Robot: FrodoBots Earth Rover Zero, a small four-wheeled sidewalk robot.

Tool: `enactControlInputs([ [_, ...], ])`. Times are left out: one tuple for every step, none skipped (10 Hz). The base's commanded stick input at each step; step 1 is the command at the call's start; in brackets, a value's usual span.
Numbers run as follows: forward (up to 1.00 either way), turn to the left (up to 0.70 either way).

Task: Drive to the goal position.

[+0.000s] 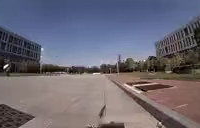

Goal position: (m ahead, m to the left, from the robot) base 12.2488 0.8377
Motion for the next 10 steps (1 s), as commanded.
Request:
enactControlInputs([
  [0.70, 0.00],
  [0.70, 0.00],
  [0.70, 0.00],
  [0.70, 0.00],
  [0.70, 0.00],
  [0.70, 0.00],
  [0.70, 0.00],
  [0.70, 0.00],
  [0.70, 0.00],
  [0.70, 0.00],
])
